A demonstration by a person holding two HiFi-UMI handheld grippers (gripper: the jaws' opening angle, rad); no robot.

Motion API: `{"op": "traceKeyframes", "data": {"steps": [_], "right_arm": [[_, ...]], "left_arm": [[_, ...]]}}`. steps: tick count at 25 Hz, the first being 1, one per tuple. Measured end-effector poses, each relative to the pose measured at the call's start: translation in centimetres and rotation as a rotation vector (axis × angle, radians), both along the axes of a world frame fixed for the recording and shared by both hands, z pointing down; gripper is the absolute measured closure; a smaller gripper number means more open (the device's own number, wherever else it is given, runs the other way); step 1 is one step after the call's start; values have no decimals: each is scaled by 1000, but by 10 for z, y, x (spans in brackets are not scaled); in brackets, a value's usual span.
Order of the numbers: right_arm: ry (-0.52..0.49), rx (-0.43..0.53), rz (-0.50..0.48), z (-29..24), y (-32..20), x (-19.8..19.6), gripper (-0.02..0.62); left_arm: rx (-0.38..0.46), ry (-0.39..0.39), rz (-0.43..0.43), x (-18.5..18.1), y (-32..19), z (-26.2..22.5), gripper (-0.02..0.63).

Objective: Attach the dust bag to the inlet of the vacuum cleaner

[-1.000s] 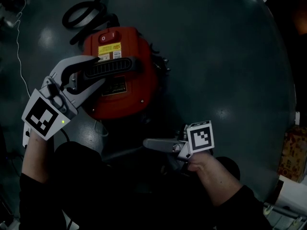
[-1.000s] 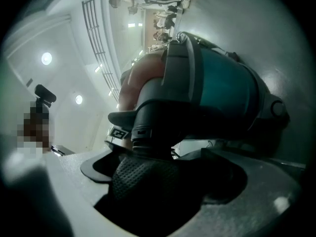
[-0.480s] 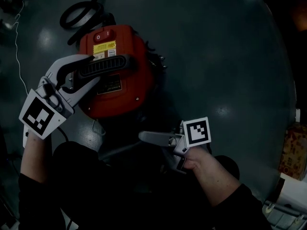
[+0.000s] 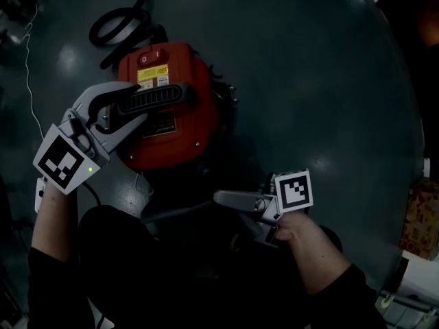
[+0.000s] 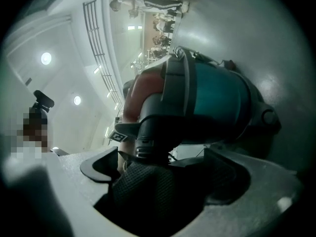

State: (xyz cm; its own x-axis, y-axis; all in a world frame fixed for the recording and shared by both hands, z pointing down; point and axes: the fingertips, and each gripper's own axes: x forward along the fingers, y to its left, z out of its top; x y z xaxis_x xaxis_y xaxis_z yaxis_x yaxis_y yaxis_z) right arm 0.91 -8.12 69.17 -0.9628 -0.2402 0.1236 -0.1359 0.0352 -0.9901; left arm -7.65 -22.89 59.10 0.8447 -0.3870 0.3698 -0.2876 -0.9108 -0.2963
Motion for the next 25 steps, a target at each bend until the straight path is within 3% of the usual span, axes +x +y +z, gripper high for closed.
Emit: {"op": "traceKeyframes", "data": {"steps": [7,11,17,25], "right_arm": [[103,29,31,-9,-6,47,69],[138,66,94,-29,-19,84,69],[162,69,179,-74,-20,94,69],[228,39,238,-172,17,106,69]], "left_arm": [[-25,-14,5,-4,-3,-6,365],[-80,13,-23,-12,-4,-21,325],[-182,92,-116,-27,-7,-70,362],[-241,128,-82,-8,43,-176,387]]}}
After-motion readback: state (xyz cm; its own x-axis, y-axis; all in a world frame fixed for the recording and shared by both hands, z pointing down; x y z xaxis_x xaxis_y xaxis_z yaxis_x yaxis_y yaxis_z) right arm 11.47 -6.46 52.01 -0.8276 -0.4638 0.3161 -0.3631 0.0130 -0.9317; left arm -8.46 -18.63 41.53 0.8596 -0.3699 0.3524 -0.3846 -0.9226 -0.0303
